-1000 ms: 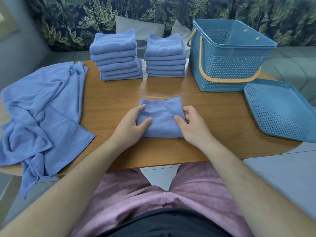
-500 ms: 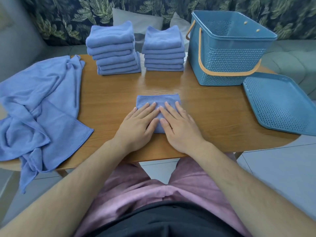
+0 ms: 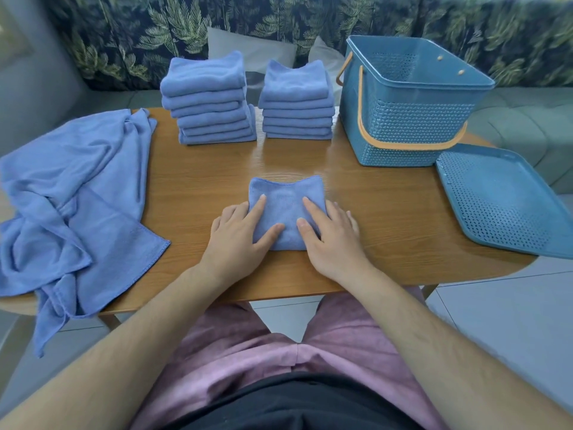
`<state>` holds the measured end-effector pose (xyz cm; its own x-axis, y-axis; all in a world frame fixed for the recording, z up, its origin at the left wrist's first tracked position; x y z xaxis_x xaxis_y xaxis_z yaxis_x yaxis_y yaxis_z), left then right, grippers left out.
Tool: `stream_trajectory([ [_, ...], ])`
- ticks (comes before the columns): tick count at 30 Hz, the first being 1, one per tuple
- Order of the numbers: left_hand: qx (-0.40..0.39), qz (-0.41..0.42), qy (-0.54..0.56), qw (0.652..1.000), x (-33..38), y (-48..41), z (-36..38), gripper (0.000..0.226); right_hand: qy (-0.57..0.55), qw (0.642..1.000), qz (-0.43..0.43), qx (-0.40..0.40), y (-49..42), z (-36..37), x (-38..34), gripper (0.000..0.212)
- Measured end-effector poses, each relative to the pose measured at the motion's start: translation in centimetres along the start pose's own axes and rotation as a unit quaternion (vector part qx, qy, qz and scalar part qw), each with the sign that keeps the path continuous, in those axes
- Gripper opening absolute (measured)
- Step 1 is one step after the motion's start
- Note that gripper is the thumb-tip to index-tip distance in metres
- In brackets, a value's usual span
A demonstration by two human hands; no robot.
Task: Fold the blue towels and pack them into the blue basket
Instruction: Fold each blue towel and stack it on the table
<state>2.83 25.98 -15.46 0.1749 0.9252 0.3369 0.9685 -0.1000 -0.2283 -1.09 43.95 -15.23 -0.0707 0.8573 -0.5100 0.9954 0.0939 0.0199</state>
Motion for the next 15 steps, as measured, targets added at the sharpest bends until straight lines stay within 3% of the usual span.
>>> stream_trajectory([
  [7, 0.068, 0.004, 0.213, 0.975, 0.0, -1.1, -2.0, 0.057, -0.279, 0.960, -0.015, -0.010, -0.2, -1.7, -2.1, 0.042],
  [11, 0.131, -0.005, 0.245, 0.961, -0.5, -4.6, -5.8, 0.050, -0.312, 0.949, -0.028, 0.026, -3.7, -3.9, -4.4, 0.042],
  [15, 0.157, -0.017, 0.263, 0.952, -1.3, -10.8, -9.8, 0.049, -0.265, 0.961, -0.052, 0.066, -10.0, -7.7, -7.8, 0.045],
])
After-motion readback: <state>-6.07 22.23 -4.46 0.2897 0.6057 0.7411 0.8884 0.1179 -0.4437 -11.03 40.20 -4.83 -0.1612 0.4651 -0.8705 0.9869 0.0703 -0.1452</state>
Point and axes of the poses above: each hand's wrist, its own y-axis away from the middle knuckle, its own z-axis out of the palm, x = y × z, the point moved 5 cm from there along -y, towards the middle knuckle, and after that the axes turned 13 degrees about z, right-handed, at the moved point
